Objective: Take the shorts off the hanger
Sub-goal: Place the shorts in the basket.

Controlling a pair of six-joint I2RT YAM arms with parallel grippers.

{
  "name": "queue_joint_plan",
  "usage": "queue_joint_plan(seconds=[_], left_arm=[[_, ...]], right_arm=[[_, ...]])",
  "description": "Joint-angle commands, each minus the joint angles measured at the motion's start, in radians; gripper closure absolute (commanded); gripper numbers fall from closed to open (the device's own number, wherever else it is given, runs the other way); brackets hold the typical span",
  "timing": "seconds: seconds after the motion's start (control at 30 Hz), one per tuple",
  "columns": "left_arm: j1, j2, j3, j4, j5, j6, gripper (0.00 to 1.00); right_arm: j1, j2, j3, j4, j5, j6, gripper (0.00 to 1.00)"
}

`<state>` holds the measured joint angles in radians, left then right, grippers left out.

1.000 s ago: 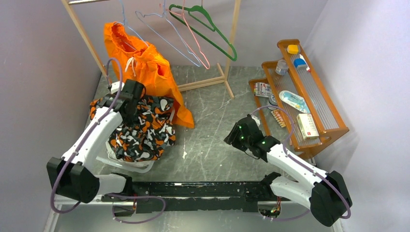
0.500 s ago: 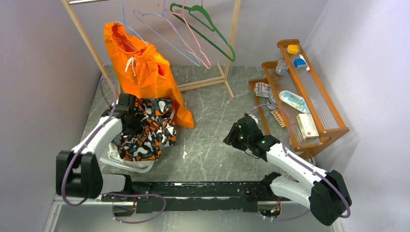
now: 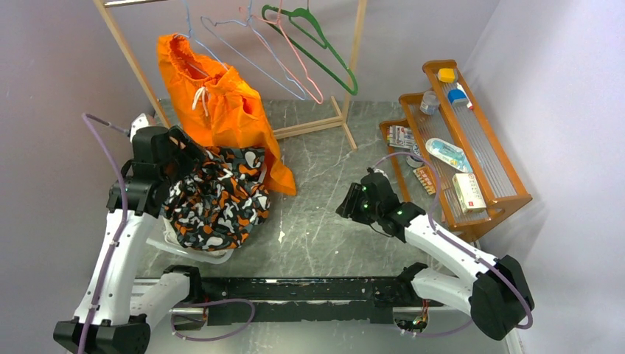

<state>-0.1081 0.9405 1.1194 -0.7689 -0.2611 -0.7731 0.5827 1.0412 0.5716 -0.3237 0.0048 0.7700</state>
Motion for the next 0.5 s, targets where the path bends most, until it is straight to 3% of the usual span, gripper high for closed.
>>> queue_joint_plan(seconds=[0.0, 0.13, 0.33, 0.47], left_arm=[[0.004, -0.001, -0.045, 0.199, 0.323, 0.083, 0.20], [0.004, 0.140, -0.093, 0.325, 0.494, 0.044, 0.32], [0.014, 0.314, -0.193, 0.231, 0.221, -0.059, 0.42], [0.026, 0.357, -0.303, 0.178, 0.149, -0.192, 0.44]], right_arm=[[0.002, 0.012, 0.026, 0.023, -0.021, -0.017, 0.49], [0.002, 0.003, 0.033, 0.034, -0.046, -0.030, 0.49], [0.002, -0.030, 0.076, 0.040, -0.067, -0.061, 0.49], [0.002, -0.015, 0.145, 0.059, -0.104, -0.118, 0.49]])
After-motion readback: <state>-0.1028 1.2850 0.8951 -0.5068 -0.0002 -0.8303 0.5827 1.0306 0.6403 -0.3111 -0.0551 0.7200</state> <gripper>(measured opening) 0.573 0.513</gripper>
